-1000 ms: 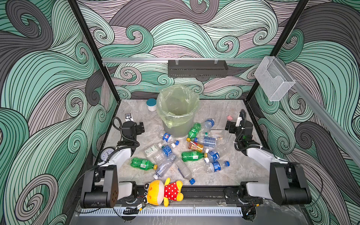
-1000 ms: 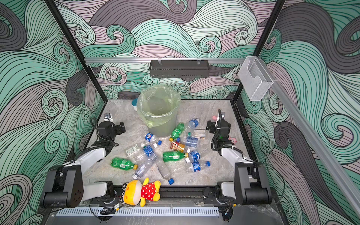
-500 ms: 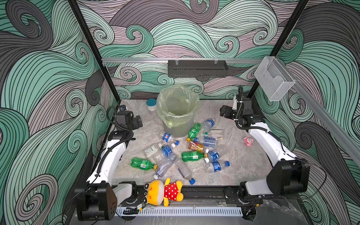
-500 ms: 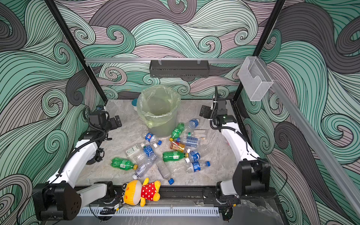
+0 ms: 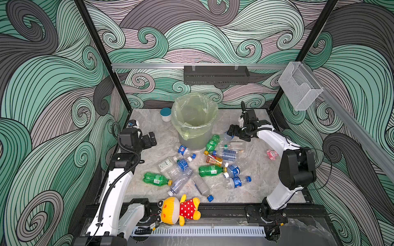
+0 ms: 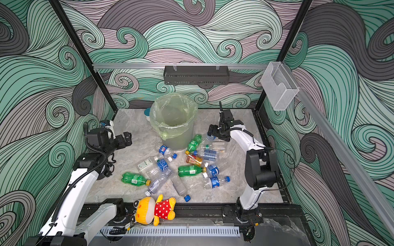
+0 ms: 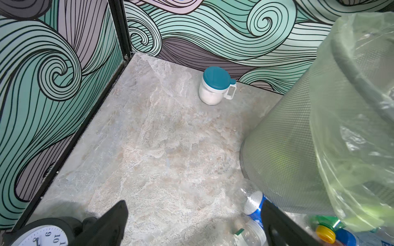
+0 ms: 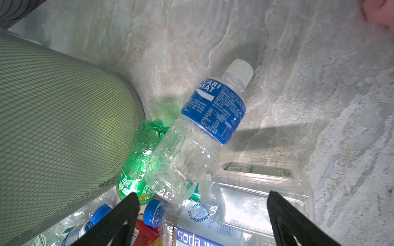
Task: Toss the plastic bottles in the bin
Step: 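Reach the right gripper to the blue-label Pocari Sweat bottle and grasp it, then lift the bottle with the right gripper and carry it over the bin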
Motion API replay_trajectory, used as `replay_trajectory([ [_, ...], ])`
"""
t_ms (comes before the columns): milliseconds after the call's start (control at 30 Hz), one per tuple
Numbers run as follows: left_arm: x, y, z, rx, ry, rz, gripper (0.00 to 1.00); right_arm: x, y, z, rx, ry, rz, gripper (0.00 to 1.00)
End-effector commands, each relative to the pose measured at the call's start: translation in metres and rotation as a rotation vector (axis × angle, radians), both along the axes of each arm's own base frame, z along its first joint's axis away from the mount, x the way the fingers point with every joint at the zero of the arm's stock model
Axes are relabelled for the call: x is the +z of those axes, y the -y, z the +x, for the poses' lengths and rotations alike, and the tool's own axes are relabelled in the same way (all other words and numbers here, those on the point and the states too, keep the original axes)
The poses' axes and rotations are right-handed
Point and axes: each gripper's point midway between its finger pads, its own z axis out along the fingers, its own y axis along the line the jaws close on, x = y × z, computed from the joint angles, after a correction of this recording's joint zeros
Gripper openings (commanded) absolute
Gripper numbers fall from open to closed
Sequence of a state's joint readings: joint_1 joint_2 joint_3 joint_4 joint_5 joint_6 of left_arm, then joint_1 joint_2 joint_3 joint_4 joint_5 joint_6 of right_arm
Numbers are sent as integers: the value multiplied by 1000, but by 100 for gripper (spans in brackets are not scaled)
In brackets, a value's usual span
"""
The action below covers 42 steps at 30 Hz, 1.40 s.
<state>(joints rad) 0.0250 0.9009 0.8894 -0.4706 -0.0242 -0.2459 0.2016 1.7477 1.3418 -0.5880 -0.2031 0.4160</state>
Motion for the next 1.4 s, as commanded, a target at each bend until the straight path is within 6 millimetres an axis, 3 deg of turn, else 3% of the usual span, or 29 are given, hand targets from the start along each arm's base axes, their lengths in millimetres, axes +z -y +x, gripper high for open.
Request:
replay_trajectory([
  [0,-11,7,-8,-26,-31,-40,99,4,-12,11,-19,27,68,95],
  [333,-16,7,-7,-15,-24,-61,99,-30,-18,38,-69,-18,82,93],
  [567,-13,3,-9,2,-14,-44,99,-40,-21,53,-99,-35,100,87],
  [1100,-11,-6,-12,49,-5,-21,99,-66,-28,49,-99,-124,124,84],
  [1367,-9,-8,-14,54,1,-14,99,-72,-31,49,-96,-136,140,74],
])
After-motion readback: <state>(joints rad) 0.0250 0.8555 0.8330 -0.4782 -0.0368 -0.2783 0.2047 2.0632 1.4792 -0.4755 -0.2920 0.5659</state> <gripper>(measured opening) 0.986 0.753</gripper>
